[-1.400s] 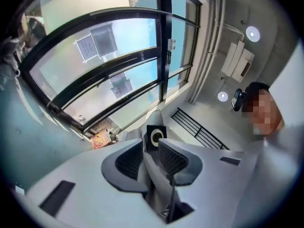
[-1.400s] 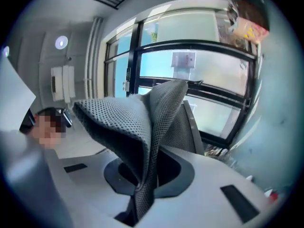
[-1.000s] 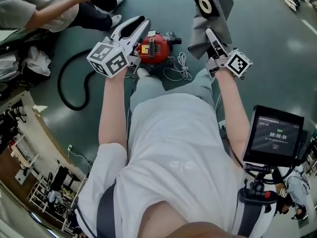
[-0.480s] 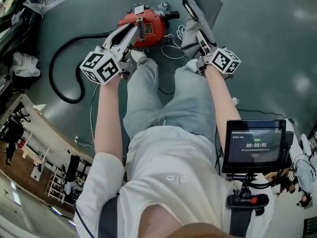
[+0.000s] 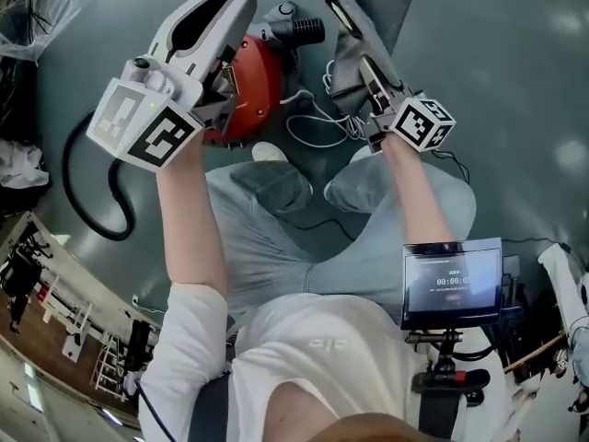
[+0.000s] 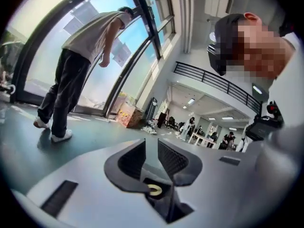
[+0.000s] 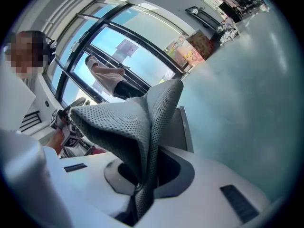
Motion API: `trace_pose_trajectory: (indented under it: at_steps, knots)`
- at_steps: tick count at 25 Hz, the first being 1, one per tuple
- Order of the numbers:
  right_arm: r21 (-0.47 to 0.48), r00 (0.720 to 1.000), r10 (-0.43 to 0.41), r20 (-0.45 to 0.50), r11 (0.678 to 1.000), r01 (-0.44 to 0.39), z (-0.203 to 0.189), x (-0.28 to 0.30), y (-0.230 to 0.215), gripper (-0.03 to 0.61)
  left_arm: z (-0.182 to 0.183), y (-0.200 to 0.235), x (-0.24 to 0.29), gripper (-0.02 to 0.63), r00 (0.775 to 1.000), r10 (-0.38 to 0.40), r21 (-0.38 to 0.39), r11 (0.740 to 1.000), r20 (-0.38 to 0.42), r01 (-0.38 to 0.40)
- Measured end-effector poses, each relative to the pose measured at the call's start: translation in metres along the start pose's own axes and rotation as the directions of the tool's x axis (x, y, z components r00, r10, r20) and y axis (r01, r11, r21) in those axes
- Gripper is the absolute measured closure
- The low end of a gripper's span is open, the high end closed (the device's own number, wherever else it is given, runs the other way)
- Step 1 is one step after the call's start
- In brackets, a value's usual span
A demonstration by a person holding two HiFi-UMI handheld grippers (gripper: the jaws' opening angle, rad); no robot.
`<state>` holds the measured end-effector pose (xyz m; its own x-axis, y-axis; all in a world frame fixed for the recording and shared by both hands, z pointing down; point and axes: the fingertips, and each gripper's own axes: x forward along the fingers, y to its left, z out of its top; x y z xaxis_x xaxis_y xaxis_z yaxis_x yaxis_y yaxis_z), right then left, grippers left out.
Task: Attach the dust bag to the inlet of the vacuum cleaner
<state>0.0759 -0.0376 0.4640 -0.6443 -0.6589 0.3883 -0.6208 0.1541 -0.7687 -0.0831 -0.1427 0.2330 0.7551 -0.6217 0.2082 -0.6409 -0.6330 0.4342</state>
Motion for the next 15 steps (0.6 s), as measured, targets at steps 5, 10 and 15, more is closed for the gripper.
trace_pose_trajectory:
  at_steps: [5, 10, 15]
  knots:
    - [-0.246, 0.986, 0.125, -0.109, 0.958, -0.149, -0.042, 0.018, -0.003, 0.545, -0.037, 0.012, 0.002, 0.528, 1.000, 0.017, 0.178, 0.984, 0.009, -0.019]
    - [-0.666, 0.963, 0.099, -0.249, 0.704, -0.245, -0.049, 0.041, 0.011, 0.545, -0.039, 0.026, -0.006, 0.528, 0.999, 0.004, 0.258, 0.966, 0.051, -0.017]
    - [-0.812, 0.927, 0.121, -0.356, 0.451, -0.371, -0.079, 0.031, 0.038, 0.545, -0.049, 0.046, 0.017, 0.528, 0.999, 0.000, 0.299, 0.954, -0.032, 0.010]
